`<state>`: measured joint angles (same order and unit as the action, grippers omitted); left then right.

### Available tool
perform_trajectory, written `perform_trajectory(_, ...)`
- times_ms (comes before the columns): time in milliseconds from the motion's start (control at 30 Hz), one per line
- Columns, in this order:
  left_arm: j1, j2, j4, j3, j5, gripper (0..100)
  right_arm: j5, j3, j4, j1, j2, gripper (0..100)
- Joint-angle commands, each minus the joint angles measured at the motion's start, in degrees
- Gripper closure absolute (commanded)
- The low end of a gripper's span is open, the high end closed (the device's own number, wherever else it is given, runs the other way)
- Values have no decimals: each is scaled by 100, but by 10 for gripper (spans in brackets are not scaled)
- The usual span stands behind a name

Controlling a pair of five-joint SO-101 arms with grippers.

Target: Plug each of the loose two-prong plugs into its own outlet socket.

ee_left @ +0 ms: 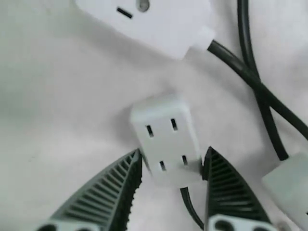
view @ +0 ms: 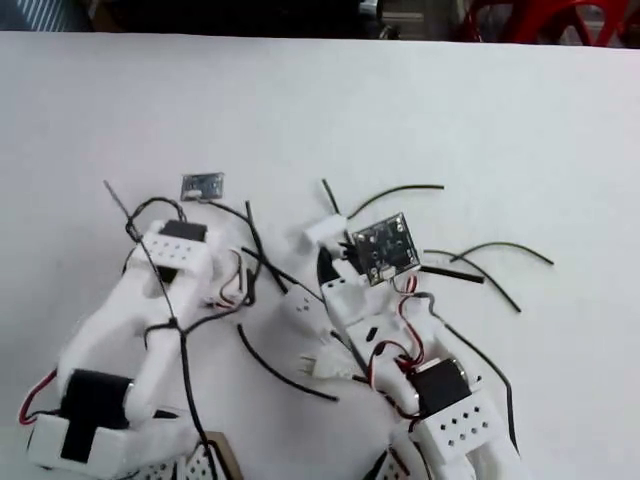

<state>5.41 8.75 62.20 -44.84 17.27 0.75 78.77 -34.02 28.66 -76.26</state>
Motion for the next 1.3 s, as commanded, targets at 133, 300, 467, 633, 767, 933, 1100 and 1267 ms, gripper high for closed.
perform_trajectory(133,-4,-400,-422,299,-185,851,-44,-35,84,-48,40,981)
perform_trajectory(300,-22,-409,-457,651,-3279,976,-44,-35,75,-48,40,981)
perform_trajectory(467,-31,-409,-527,870,-5881,933,-44,-35,75,-48,40,981)
perform_trajectory(633,-31,-409,-563,1064,-6224,784,-18,-35,75,-75,40,981)
perform_trajectory(767,-31,-400,-229,1125,-6242,610,-9,-35,75,-75,40,981)
perform_trajectory(933,-119,-391,413,1714,-6207,657,-9,-35,75,-66,40,981)
perform_trajectory(1100,-462,-303,1486,2576,-6198,704,18,-35,57,-57,40,978)
perform_trajectory(1267,-822,840,1943,2725,-6189,767,712,-114,-40,-40,48,978)
